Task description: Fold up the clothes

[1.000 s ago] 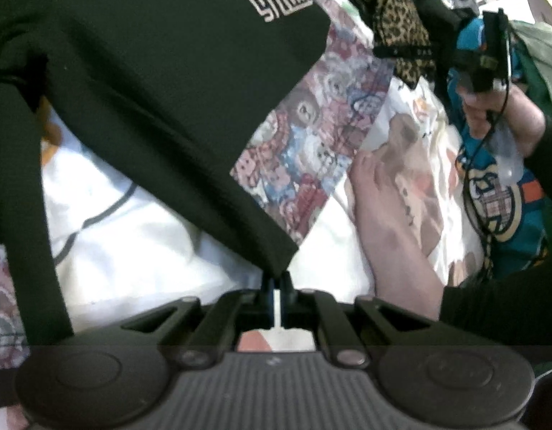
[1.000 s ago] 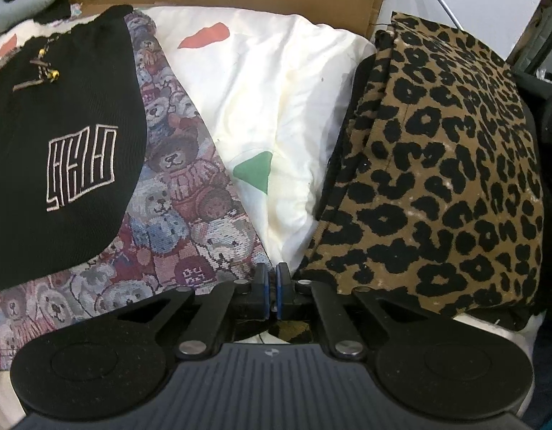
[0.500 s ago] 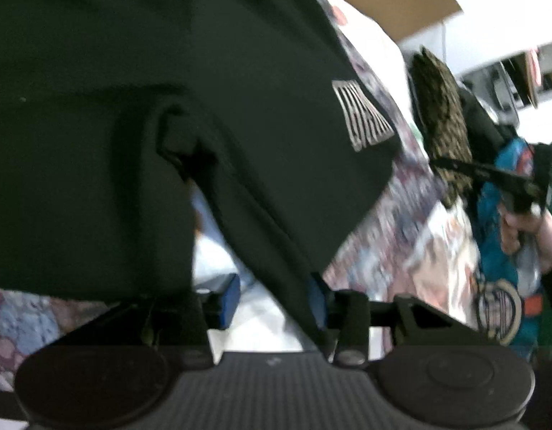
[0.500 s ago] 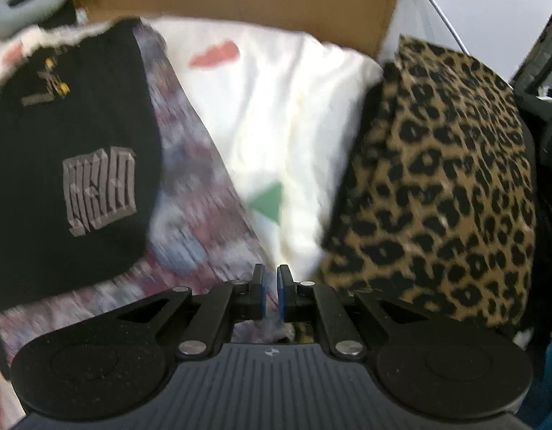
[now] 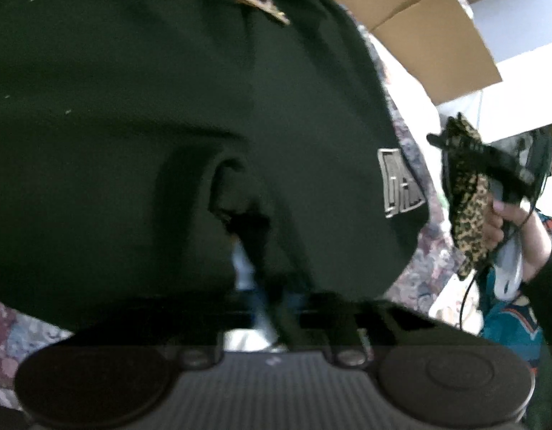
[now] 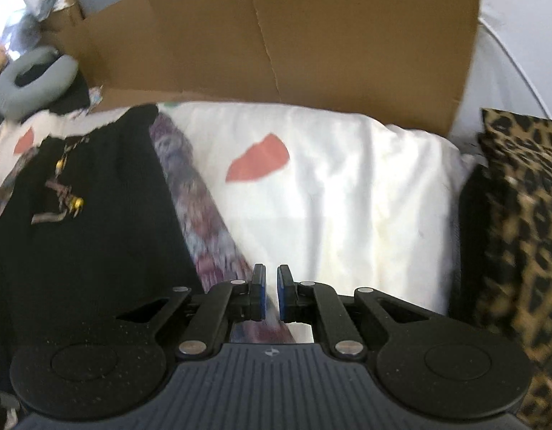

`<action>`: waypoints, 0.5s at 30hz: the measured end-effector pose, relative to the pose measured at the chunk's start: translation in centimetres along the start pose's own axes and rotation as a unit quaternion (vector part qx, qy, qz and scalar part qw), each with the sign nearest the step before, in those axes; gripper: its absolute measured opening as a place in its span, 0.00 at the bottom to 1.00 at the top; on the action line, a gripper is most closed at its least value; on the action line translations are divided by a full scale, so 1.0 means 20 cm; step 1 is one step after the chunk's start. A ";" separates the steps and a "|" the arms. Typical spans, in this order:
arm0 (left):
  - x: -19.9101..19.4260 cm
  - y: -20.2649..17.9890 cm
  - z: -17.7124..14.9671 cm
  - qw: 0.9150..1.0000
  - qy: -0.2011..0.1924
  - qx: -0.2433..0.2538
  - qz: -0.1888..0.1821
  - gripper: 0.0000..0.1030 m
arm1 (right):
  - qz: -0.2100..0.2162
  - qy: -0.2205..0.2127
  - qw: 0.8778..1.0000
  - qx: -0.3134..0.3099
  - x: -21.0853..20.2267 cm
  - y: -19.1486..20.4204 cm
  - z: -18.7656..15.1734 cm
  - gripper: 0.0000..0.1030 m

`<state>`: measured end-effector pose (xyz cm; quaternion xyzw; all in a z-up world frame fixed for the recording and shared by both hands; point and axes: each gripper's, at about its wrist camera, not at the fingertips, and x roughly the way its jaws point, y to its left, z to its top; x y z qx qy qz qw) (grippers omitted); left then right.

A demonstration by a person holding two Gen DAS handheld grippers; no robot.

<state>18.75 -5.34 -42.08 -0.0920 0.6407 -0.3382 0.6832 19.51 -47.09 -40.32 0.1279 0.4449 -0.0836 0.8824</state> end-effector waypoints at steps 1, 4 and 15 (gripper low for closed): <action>0.00 0.01 0.00 1.000 0.001 -0.004 0.000 0.01 | 0.002 -0.002 1.000 0.002 0.03 0.01 0.02 0.05; -0.02 0.02 -0.01 1.000 0.004 0.002 0.002 0.01 | 0.005 -0.004 1.000 -0.004 0.13 0.06 0.08 0.05; -0.03 -0.01 -0.02 1.000 0.009 0.014 -0.006 0.02 | 0.028 -0.005 1.000 -0.005 0.37 0.23 0.18 0.07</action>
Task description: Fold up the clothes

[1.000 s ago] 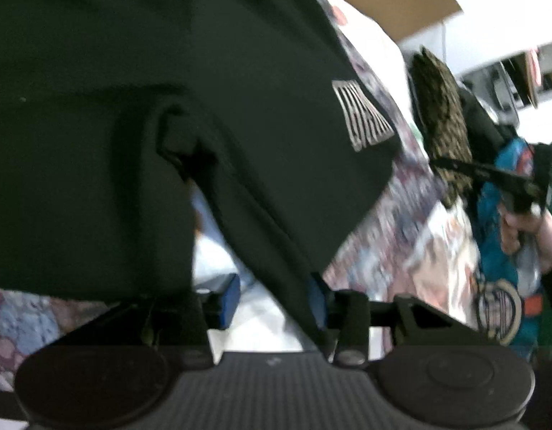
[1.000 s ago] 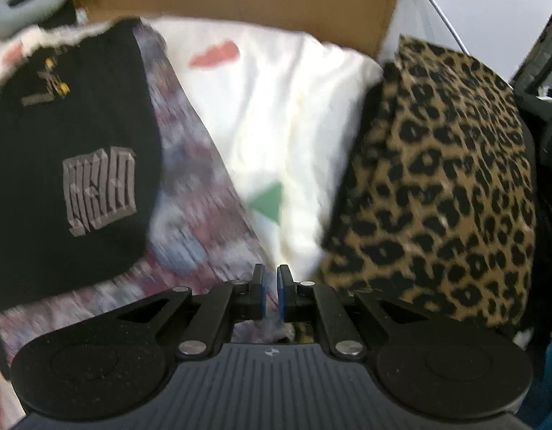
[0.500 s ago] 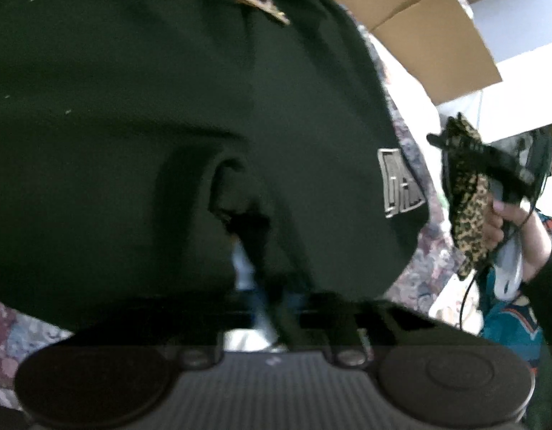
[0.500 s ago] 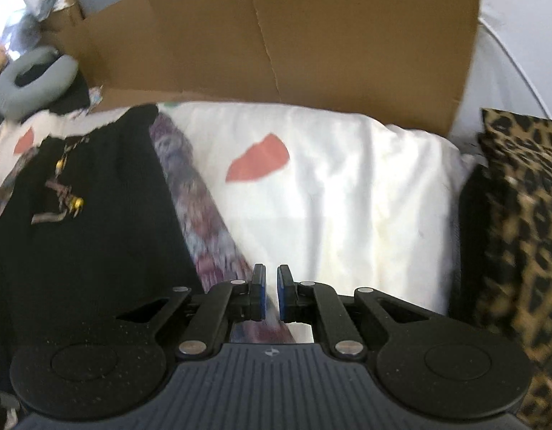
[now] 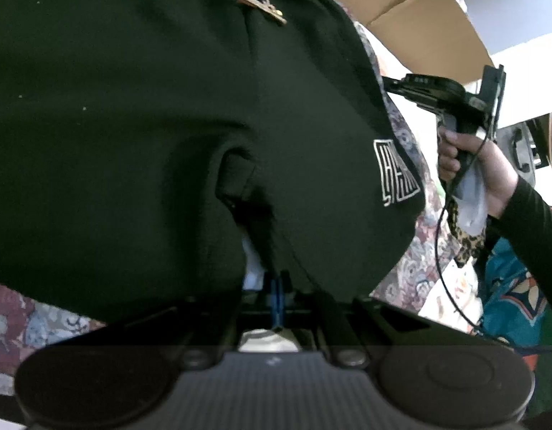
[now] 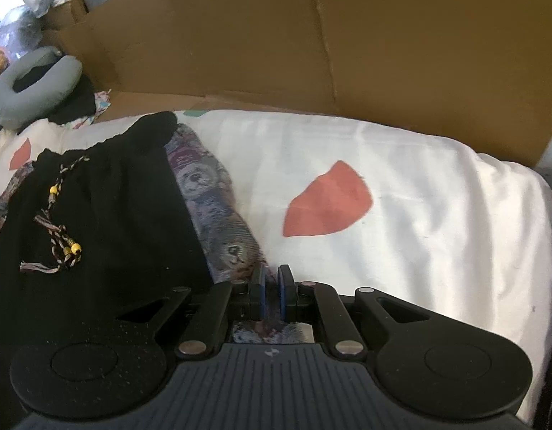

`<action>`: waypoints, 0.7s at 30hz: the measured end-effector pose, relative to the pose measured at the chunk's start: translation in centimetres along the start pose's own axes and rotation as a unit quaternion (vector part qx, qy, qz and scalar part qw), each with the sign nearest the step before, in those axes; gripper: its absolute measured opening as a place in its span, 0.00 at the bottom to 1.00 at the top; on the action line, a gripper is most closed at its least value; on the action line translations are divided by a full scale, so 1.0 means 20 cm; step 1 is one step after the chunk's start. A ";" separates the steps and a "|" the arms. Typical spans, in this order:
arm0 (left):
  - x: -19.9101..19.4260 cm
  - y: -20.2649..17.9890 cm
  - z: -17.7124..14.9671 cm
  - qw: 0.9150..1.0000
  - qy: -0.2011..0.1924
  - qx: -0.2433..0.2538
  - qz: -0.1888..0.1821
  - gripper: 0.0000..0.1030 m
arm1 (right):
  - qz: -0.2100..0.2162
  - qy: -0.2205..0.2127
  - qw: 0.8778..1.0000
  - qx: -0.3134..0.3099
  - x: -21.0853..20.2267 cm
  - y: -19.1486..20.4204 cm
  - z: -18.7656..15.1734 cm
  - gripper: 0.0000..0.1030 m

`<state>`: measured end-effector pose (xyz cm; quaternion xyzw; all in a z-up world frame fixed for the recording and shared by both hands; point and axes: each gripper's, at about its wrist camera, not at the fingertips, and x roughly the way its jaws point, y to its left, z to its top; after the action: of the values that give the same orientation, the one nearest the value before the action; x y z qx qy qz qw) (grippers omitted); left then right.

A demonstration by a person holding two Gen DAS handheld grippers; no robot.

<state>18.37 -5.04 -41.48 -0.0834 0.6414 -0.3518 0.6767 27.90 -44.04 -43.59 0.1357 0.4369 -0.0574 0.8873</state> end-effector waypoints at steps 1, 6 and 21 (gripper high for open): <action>0.00 0.00 0.00 1.000 0.002 -0.001 0.000 0.02 | 0.001 -0.002 1.000 -0.003 0.00 0.01 0.00 0.08; 0.01 0.01 -0.03 1.000 0.012 -0.003 0.002 0.02 | -0.002 0.003 1.000 -0.012 0.02 0.01 -0.03 0.25; -0.06 0.02 -0.05 1.000 0.007 0.001 -0.005 0.10 | 0.045 0.012 0.999 -0.021 -0.04 0.02 -0.02 0.42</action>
<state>17.57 -3.75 -40.87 -0.0832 0.6457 -0.3561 0.6703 27.21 -43.59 -43.18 0.1374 0.4420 -0.0069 0.8864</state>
